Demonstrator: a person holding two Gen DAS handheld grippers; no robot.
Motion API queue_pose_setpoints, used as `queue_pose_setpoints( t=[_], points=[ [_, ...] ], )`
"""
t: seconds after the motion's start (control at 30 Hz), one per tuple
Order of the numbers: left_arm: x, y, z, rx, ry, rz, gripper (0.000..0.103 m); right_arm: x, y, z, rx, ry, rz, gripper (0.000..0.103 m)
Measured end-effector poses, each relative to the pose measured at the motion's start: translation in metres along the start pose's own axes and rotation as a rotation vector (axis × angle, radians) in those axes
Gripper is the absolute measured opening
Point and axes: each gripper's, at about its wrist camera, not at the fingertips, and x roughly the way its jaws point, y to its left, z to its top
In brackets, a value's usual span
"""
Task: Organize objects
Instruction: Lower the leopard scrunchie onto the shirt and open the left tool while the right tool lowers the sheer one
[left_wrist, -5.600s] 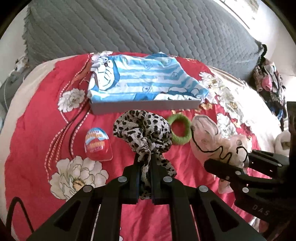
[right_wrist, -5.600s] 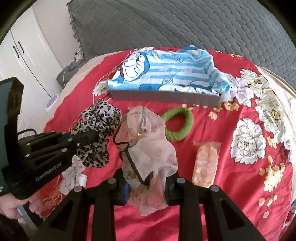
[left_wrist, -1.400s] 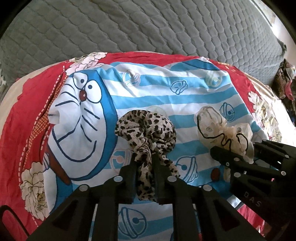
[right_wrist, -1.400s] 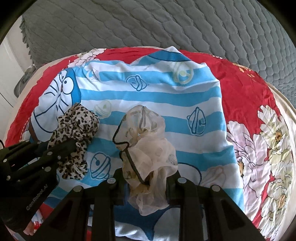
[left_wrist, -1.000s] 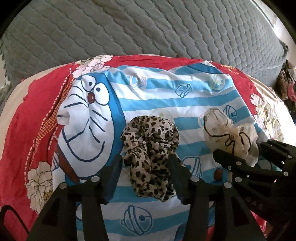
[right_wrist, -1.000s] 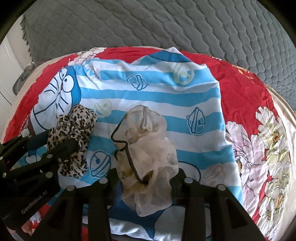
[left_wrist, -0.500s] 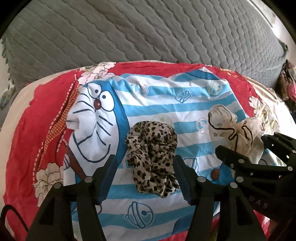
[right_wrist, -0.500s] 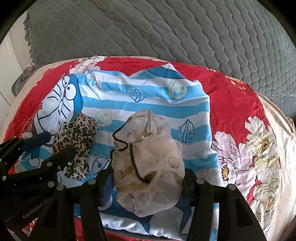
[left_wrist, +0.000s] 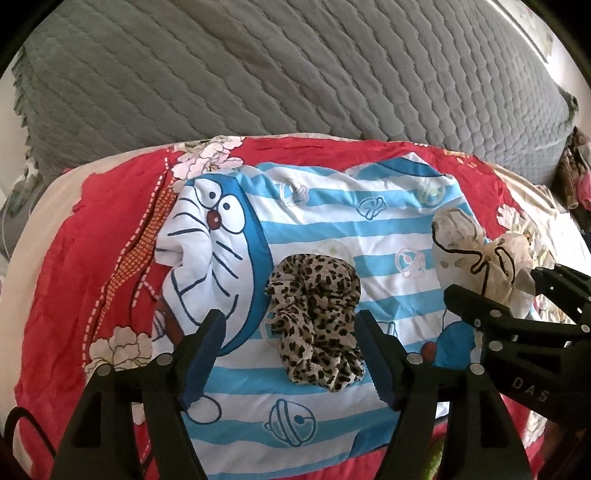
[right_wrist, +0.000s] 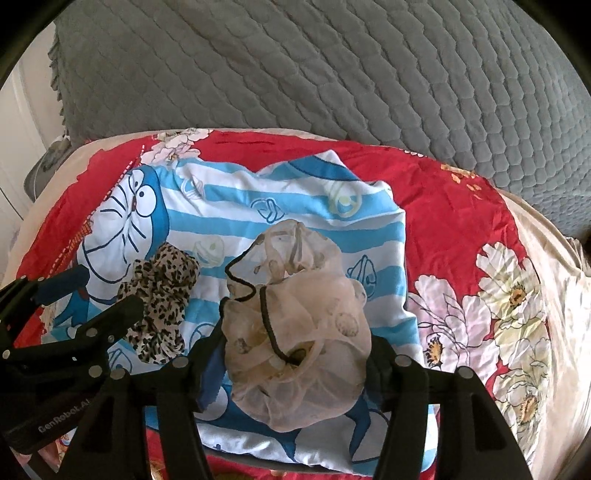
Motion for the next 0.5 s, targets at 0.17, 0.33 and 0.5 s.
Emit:
queue_pose_setpoints(
  t=[0.17, 0.33, 0.5],
  points=[
    [-0.008, 0.003, 0.001, -0.002, -0.008, 0.003, 0.075, -0.007, 0.000, 0.000, 0.002, -0.010, 0.004, 0.061],
    [-0.017, 0.005, 0.002, 0.000, -0.013, -0.006, 0.077, -0.014, 0.001, -0.002, -0.012, -0.014, 0.000, 0.061],
    [-0.027, 0.007, 0.004, -0.004, -0.023, -0.019, 0.078, -0.023, 0.001, -0.002, -0.013, -0.019, -0.002, 0.061]
  ],
)
